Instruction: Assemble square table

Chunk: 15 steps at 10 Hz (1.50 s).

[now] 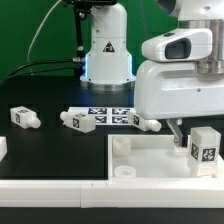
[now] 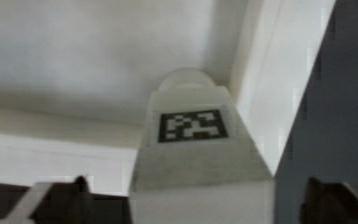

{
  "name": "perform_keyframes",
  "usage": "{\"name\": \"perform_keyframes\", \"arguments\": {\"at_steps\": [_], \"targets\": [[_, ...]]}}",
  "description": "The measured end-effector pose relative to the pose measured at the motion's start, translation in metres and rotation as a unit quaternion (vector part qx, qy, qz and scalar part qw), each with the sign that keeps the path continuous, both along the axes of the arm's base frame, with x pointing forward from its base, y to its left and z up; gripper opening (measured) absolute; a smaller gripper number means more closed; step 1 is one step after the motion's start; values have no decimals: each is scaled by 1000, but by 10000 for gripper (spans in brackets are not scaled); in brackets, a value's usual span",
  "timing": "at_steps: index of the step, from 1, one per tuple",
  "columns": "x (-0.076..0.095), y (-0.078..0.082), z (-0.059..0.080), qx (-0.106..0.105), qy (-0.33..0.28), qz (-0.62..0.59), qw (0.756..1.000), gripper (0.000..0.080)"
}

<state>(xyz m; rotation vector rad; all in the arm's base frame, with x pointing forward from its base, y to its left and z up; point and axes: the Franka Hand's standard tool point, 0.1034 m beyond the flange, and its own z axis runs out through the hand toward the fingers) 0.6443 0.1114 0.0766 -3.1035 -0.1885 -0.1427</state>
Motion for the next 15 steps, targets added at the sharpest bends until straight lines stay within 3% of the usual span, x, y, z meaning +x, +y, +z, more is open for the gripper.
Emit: {"name": "perform_keyframes", "arguments": {"at_steps": [1, 2, 3, 5, 7, 9, 10, 12, 13, 14, 15], "targets": [[0, 0, 0, 0, 0, -3, 1000, 405], [0, 0, 0, 4, 1, -38, 999, 405], [0, 0, 0, 7, 3, -72, 997, 284], [1, -1, 0, 13, 1, -165, 986, 284], [0, -3, -1, 21, 3, -331, 943, 284], [-3, -2, -2, 34, 8, -507, 861, 284], [-3, -5, -2, 54, 16, -594, 803, 284], [-4, -7, -2, 68, 26, -667, 742, 284], [-5, -7, -2, 69, 27, -682, 727, 284], [-5, -7, -2, 69, 27, -680, 730, 285], [-5, -7, -2, 68, 26, -674, 735, 350]]}}
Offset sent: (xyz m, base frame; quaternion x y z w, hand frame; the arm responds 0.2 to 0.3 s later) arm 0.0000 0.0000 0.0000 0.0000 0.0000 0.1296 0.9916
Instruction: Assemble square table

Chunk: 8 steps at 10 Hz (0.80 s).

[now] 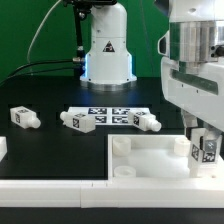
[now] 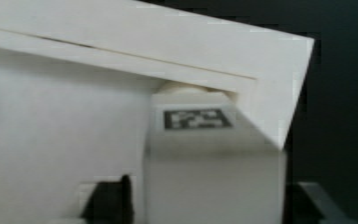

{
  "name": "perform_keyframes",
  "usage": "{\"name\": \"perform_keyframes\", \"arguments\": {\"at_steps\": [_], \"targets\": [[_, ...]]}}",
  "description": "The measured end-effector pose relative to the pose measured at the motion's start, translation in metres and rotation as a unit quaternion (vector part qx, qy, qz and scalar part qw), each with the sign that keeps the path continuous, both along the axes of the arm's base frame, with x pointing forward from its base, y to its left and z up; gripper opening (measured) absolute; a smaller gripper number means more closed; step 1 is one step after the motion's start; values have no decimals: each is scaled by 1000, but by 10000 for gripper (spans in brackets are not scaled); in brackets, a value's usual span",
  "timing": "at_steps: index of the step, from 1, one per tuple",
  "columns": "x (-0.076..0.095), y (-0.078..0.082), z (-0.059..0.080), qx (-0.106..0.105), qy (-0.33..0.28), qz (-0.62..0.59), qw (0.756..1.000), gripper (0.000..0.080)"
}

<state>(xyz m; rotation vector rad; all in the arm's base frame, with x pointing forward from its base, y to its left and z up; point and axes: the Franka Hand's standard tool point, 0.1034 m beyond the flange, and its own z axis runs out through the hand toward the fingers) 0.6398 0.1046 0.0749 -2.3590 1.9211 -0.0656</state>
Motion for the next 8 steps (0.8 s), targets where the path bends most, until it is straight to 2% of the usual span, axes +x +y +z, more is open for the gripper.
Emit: {"name": "perform_keyframes", "arguments": {"at_steps": [1, 2, 3, 4, 6, 8], "targets": [[1, 2, 2, -9, -2, 81, 997, 487], [2, 6, 3, -16, -9, 182, 983, 487], [0, 9, 2, -23, -13, 282, 959, 613], [-6, 15, -1, -29, -4, 370, 929, 638], [-6, 13, -2, -35, -8, 431, 902, 648], [-5, 11, -1, -45, -10, 509, 860, 649]]}}
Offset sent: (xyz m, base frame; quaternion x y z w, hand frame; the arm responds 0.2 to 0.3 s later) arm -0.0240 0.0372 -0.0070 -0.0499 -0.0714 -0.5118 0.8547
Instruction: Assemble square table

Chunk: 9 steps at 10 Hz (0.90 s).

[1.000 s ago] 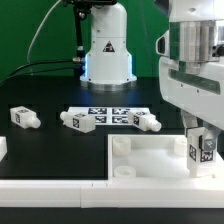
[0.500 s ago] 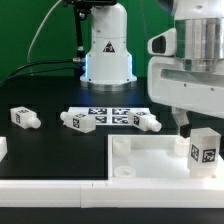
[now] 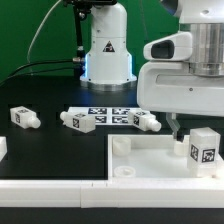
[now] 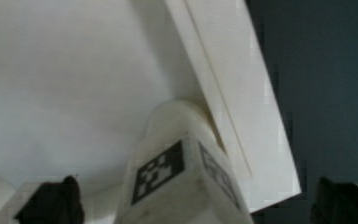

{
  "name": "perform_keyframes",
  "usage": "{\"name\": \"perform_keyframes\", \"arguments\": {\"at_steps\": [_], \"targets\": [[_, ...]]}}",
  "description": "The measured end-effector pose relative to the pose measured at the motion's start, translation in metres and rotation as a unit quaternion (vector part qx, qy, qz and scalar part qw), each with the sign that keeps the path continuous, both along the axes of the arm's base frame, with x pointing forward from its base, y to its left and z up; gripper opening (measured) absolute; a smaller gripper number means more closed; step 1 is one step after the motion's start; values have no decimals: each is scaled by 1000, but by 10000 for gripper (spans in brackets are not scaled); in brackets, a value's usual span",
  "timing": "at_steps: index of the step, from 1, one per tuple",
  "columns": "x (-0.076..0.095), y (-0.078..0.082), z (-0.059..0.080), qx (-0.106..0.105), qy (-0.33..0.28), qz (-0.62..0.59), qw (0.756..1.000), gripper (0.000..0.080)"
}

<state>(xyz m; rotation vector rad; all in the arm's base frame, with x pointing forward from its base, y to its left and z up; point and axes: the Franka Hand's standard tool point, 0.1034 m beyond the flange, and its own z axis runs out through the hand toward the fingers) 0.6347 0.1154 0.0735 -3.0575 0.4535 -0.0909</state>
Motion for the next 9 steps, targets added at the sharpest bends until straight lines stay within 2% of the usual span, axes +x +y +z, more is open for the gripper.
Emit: {"name": "perform_keyframes", "arguments": {"at_steps": [1, 2, 3, 4, 5, 6, 7, 9], "targets": [[4, -1, 5, -14, -5, 140, 990, 649], [4, 0, 4, -17, -6, 194, 981, 649], [4, -1, 3, -17, -6, 180, 983, 649], [4, -1, 3, -16, -5, 166, 986, 554], [4, -1, 3, -15, -5, 156, 988, 554], [4, -1, 3, -12, -3, 114, 993, 354], [4, -2, 3, -10, -2, 74, 997, 283], [4, -1, 3, -5, 1, -31, 999, 284]]}}
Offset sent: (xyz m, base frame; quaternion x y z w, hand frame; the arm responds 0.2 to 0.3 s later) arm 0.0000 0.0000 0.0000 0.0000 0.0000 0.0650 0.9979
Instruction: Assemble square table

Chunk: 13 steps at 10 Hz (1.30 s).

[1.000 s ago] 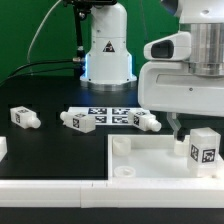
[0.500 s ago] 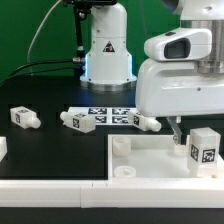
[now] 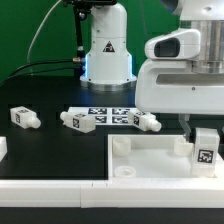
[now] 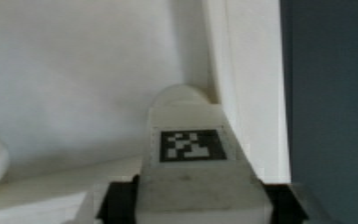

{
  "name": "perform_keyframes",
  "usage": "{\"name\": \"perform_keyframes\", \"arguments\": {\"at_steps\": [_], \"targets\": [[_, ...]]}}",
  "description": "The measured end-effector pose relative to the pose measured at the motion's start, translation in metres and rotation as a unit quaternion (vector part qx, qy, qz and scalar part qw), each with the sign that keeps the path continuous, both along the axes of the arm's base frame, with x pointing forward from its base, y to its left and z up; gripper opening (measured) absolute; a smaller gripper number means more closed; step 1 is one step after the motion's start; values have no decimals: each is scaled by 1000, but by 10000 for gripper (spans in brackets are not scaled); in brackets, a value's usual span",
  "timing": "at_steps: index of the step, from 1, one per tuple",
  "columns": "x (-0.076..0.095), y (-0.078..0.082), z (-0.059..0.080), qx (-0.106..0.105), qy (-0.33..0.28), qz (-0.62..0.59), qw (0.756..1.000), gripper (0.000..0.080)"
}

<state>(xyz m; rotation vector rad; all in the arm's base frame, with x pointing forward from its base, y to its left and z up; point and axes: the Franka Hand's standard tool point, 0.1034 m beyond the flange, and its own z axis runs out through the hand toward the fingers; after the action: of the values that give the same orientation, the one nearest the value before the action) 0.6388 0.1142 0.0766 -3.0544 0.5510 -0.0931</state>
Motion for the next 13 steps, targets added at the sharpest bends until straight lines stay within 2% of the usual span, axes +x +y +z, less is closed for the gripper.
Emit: {"name": "perform_keyframes", "arguments": {"at_steps": [2, 3, 4, 5, 7, 8, 9, 10, 11, 12, 13], "targets": [[0, 0, 0, 4, 5, -147, 989, 284], [0, 1, -1, 18, 15, -258, 966, 284], [1, -2, 0, 43, 24, -363, 931, 284], [1, -1, -1, 41, 23, -369, 928, 284], [1, -1, -1, 44, 25, -417, 908, 284], [1, 0, -1, 46, 27, -459, 887, 284], [0, 0, -1, 50, 35, -541, 839, 284], [1, -1, -1, 63, 40, -600, 797, 284], [3, 0, -1, 82, 39, -669, 738, 284], [3, 1, -1, 87, 35, -689, 718, 284], [3, 2, -1, 88, 36, -694, 714, 284]]}}
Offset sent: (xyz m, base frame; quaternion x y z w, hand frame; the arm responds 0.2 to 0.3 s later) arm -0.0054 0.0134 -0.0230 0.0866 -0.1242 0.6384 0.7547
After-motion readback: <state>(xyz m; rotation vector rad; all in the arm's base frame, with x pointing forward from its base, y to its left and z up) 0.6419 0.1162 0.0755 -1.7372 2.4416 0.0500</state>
